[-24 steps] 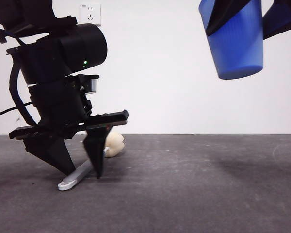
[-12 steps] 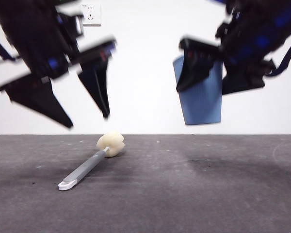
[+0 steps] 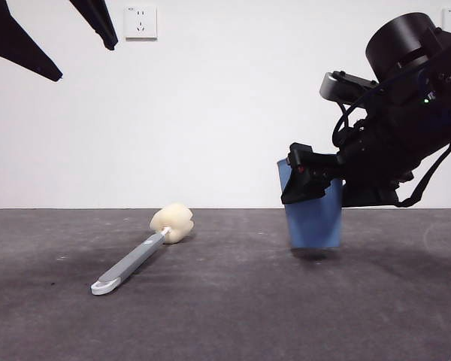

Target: Pick up the cup brush,pick up the cup,insert the brush into the cup,clean the cup,put the cup brush back,put the cup back to the fixed position on the table

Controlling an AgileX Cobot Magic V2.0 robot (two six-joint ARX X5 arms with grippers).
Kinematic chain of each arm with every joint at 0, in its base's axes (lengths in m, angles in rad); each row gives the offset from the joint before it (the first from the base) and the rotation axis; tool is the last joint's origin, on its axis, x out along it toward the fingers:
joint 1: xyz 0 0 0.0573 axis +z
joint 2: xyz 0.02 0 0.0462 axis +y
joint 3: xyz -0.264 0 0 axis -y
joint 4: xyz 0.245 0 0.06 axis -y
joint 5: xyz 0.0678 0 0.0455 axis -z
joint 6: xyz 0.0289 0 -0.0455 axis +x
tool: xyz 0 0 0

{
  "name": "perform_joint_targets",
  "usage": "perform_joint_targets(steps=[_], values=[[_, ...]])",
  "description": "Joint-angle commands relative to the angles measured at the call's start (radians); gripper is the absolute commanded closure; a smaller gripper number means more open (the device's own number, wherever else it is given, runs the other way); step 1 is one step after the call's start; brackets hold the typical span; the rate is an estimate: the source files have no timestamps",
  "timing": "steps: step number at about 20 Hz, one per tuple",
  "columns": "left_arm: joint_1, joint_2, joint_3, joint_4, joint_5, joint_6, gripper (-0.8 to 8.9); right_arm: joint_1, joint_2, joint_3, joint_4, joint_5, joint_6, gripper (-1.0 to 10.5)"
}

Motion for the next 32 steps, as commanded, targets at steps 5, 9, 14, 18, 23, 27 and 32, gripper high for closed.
perform_joint_targets(steps=[5,9,14,18,23,27,32], values=[[-0.004,0.001,-0.009,-0.012,-0.005,0.028,4.64,0.001,0.019,-0.006,-0.011,-0.002,-0.022,9.6],[-0.004,0.001,-0.009,-0.018,-0.005,0.033,4.64,0.002,0.026,-0.006,-0.07,-0.007,-0.022,9.6],[-0.004,0.001,-0.009,-0.044,-0.005,0.056,4.64,0.003,0.026,-0.006,-0.195,-0.01,-0.017,9.4],[-0.004,0.001,-0.009,-0.048,-0.005,0.06,4.64,0.007,0.026,-0.006,-0.304,-0.008,-0.014,6.9],[-0.004,0.001,-0.009,-0.074,-0.005,0.06,4.67,0.008,0.025,-0.006,-0.285,-0.008,-0.013,5.0],[-0.004,0.001,-0.009,-0.079,-0.005,0.06,4.67,0.008,0.025,-0.006,-0.282,-0.005,-0.014,3.7],[-0.004,0.001,-0.009,-0.079,-0.015,0.06,4.67,0.008,0.008,-0.006,-0.282,-0.005,-0.014,3.5]])
